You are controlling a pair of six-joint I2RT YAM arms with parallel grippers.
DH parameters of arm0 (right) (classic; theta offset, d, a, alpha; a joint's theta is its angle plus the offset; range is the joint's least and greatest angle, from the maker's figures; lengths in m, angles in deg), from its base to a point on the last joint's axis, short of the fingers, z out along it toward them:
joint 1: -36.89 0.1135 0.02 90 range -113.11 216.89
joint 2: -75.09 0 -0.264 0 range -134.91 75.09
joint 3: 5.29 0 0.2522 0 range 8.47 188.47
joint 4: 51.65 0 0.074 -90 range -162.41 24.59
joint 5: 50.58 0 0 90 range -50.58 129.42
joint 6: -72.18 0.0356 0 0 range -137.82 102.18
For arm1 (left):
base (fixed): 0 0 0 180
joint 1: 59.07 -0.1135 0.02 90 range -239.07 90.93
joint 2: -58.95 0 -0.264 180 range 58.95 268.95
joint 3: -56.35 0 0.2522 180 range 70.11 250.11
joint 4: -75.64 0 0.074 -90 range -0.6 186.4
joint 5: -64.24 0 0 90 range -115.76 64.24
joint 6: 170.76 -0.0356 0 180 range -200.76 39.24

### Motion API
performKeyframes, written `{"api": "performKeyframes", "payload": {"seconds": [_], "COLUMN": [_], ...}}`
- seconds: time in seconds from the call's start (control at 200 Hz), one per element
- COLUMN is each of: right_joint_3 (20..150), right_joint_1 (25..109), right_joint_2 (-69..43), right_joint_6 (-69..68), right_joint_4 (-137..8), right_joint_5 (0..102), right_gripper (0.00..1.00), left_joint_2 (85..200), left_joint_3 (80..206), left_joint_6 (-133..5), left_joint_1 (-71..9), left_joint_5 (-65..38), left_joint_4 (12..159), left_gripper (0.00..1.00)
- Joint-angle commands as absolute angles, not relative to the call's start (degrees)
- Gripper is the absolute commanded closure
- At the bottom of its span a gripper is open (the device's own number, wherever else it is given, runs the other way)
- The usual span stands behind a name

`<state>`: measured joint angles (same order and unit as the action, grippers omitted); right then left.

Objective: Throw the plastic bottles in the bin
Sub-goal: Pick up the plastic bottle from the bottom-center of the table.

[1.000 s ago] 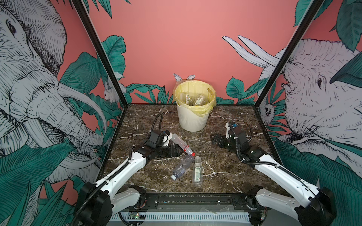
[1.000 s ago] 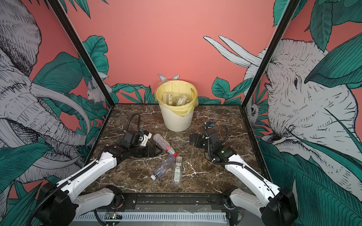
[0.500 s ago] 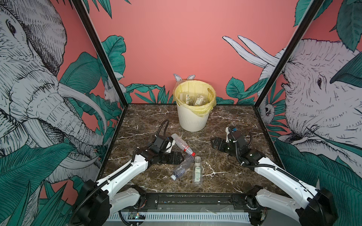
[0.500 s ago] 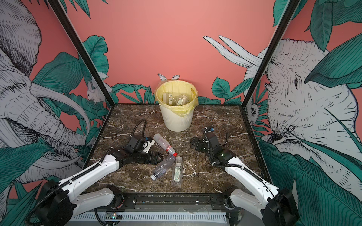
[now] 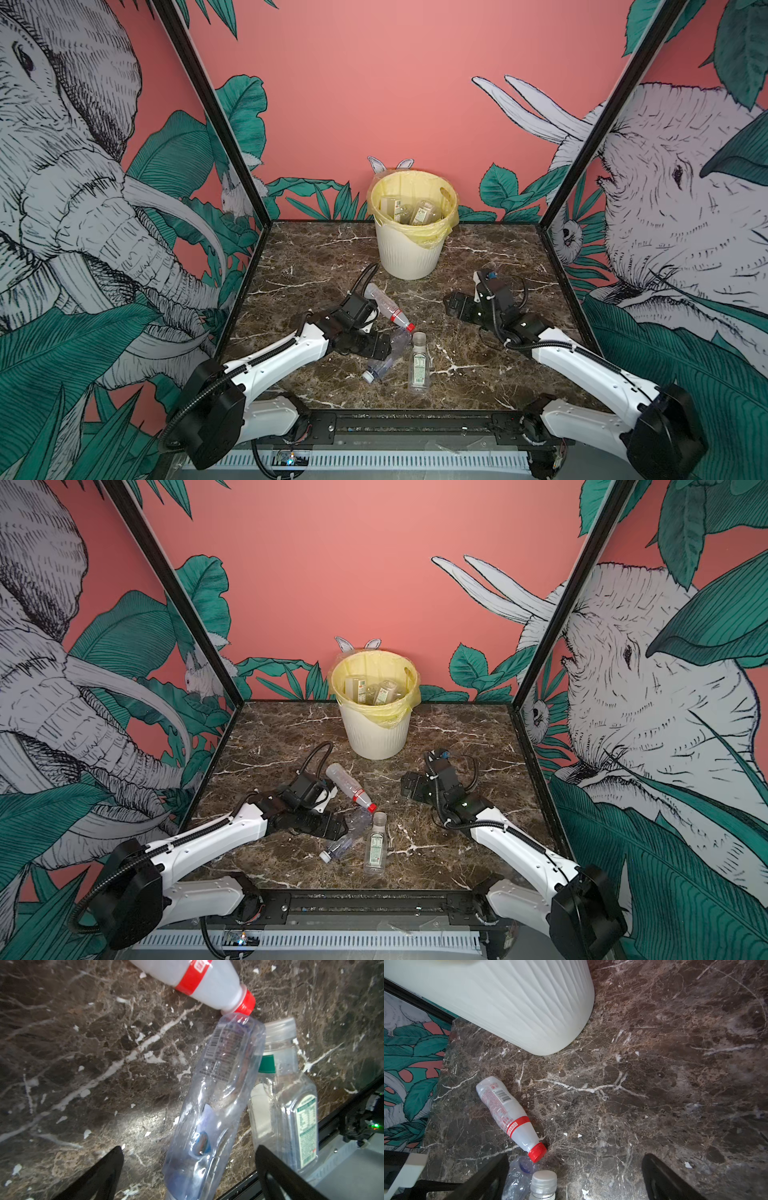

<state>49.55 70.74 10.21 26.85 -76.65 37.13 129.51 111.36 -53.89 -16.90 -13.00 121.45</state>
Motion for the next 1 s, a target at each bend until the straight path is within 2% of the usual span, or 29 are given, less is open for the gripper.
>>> {"api": "performKeyframes", "payload": {"seconds": [0.0,0.685,0.995], "right_joint_3": [51.67,53.01,52.53], "right_joint_1": [70.73,70.73,70.68], "right_joint_2": [9.05,6.65,6.88], "right_joint_6": [27.62,27.53,27.62], "right_joint_4": [-73.9,-73.62,-73.19], "right_joint_5": [37.73,37.64,37.65], "right_gripper": [0.01,0.01,0.01], "left_joint_2": [130.46,134.44,137.5], "left_joint_3": [112.74,111.15,111.59], "left_joint_6": [-55.03,-53.87,-53.57], "left_joint_1": [-16.26,-13.9,-11.54], "left_joint_5": [-14.29,-14.55,-16.48], "left_joint_4": [123.11,119.51,118.57], "left_gripper": [0.01,0.01,0.09]}}
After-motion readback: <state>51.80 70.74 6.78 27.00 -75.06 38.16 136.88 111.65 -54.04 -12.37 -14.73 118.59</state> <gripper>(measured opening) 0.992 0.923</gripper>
